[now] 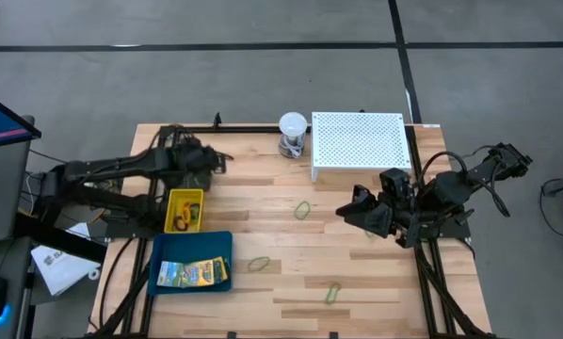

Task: Pick & Place Office Desk Supplies
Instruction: Put the rubber band into the black bin

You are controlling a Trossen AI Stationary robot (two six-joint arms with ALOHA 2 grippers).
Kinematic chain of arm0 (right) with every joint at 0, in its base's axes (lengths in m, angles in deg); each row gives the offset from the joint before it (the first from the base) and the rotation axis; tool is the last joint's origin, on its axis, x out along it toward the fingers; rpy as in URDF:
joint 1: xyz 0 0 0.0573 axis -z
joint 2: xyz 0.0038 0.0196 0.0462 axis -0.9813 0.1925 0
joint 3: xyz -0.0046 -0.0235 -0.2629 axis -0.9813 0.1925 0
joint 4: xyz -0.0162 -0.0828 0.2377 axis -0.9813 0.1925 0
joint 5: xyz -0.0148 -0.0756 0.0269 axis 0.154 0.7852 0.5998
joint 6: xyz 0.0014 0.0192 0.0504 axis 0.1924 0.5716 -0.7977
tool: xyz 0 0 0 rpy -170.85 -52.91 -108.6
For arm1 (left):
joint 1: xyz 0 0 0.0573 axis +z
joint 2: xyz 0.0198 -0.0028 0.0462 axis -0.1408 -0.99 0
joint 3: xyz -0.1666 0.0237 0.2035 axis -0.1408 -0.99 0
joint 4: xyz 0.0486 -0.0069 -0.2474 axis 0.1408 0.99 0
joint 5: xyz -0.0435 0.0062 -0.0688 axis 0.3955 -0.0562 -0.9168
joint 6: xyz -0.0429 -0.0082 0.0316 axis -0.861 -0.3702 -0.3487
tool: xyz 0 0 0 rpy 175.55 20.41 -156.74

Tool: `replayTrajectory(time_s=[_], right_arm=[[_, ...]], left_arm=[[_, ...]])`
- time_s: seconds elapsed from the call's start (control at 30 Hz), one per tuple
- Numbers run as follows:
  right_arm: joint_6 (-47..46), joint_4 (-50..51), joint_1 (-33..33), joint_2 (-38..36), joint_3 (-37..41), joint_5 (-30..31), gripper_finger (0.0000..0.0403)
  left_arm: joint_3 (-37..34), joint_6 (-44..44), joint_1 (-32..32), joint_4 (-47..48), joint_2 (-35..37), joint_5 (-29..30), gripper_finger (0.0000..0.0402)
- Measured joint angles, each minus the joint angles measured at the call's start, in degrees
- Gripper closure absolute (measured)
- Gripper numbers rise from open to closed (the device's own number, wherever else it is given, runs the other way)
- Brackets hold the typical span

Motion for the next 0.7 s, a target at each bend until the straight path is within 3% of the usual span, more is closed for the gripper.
replayTrajectory(time_s=[0.23,0.47,0.7], right_arm=[[0.15,0.41,-0.02,0.0,0.0,0.02,0.0255],[0.12,0.39,-0.02,0.0,-0.01,0.02,0.0255],[-0.03,0.34,-0.02,0.0,-0.02,0.04,0.0255]], left_arm=[[-6.69,2.75,10.29,-1.82,0.0,-4.14,0.0401],[-14.01,-1.7,10.35,-6.36,0.0,-6.72,0.0401],[-14.67,-1.92,10.35,-8.89,0.07,-7.0,0.0394]])
